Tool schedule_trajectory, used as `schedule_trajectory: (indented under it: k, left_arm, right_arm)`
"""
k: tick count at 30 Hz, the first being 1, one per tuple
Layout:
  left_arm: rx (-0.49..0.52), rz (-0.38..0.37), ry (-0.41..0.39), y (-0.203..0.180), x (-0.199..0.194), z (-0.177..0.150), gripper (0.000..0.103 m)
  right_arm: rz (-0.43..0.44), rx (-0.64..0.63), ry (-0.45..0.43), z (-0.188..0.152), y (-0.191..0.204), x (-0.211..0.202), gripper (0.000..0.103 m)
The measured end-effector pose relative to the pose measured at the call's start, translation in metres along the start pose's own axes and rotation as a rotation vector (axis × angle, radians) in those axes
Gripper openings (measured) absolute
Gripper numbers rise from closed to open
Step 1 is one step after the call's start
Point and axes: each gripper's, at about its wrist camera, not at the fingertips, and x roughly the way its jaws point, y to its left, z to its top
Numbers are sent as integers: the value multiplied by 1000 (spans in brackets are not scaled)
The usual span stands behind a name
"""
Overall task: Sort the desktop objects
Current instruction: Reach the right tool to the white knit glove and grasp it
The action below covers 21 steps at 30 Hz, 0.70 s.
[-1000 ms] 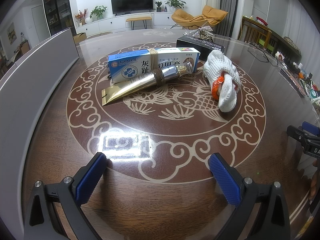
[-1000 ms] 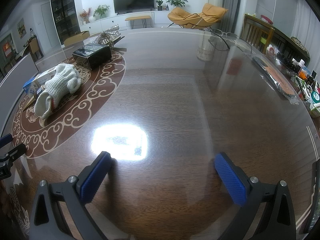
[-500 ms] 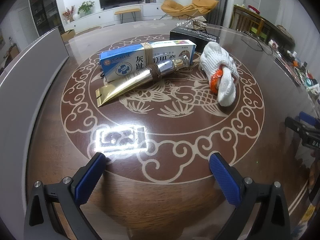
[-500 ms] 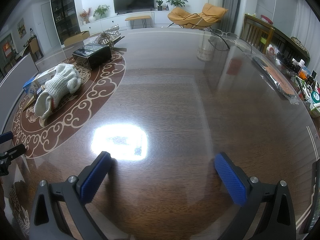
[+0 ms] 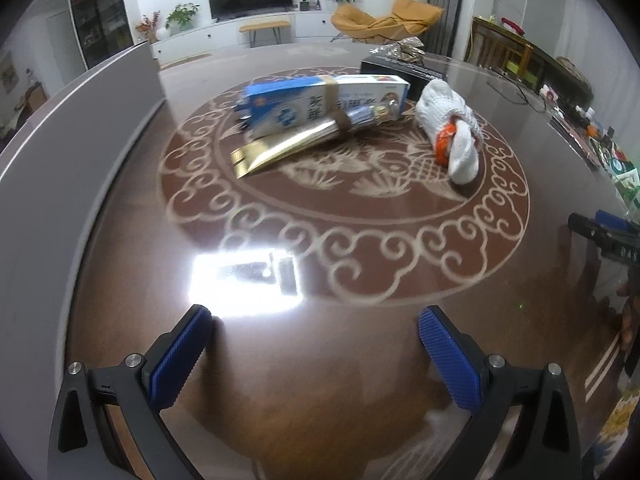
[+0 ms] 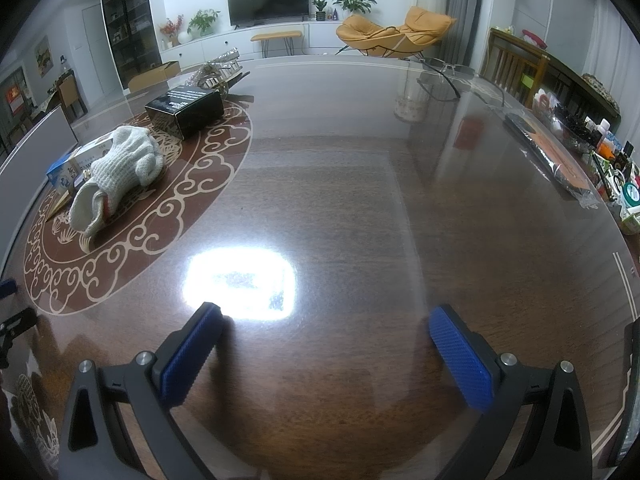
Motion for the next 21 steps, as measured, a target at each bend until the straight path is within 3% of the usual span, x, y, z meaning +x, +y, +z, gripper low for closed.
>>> schedule_trajectory:
  k: [3,6,10,13,17,18,20,21]
  left_arm:
    - [2,-2,-8,7,-6,-10,103]
    - [-1,-1,-14,10,-8,-14,103]
    - [-5,2,-24,10,-9,-13,103]
    - [-5,3,-30,10,-9,-14,103]
    - [-8,2,-34,11,-9,-13,103]
    - [-8,3,-35,11,-9,-13,103]
    - [-9,3,-36,11,-9,-13,103]
    - [-9,4,-36,10,-9,-13,103]
  right_arm:
    - [1,7,13,2,3,1,103]
    - [139,30,3,12,27,-1,103]
    - [249,-44,-32,40,89,3,103]
    - [256,-86,-23,68,131,20,103]
    - [206,-138,43,82,158,51,103]
    - [188,-169,22,83,162,50,100]
    - [180,-193,4,82,163,47,81]
    - [182,-203,-12,81,162,43,66]
